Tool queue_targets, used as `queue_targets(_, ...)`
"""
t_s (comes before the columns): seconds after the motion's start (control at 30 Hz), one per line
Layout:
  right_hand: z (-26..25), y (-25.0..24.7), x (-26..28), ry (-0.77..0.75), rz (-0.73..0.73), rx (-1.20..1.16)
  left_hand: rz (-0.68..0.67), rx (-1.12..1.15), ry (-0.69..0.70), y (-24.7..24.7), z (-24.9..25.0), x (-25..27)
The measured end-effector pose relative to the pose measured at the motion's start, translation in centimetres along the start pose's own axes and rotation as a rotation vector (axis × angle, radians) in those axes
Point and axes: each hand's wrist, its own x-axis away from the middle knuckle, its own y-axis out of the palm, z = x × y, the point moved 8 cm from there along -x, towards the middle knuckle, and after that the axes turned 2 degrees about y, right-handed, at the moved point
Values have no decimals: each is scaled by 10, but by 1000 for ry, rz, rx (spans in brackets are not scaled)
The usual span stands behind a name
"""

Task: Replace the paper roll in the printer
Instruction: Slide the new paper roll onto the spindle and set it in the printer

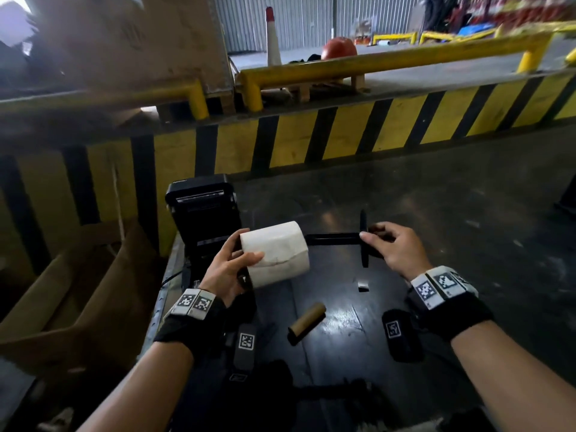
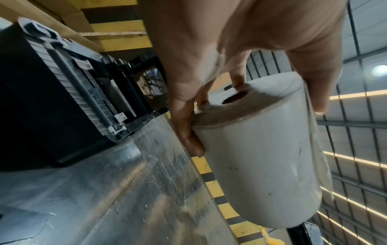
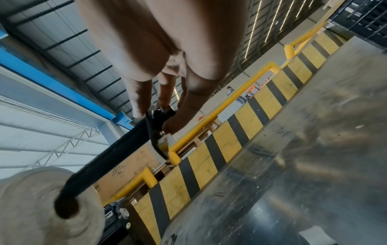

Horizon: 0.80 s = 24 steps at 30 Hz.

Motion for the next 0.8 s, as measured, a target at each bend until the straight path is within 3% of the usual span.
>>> queue_targets(0.27, -8, 24, 48, 10, -9, 1, -92, 50, -4, -32, -9, 29)
queue_targets(0.6, -6, 28, 78, 53, 64, -37, -170, 88, -56, -36, -32, 52)
queue_targets(0.8, -22, 66, 103, 52, -105, -120, -175, 94, -89, -31, -44, 55)
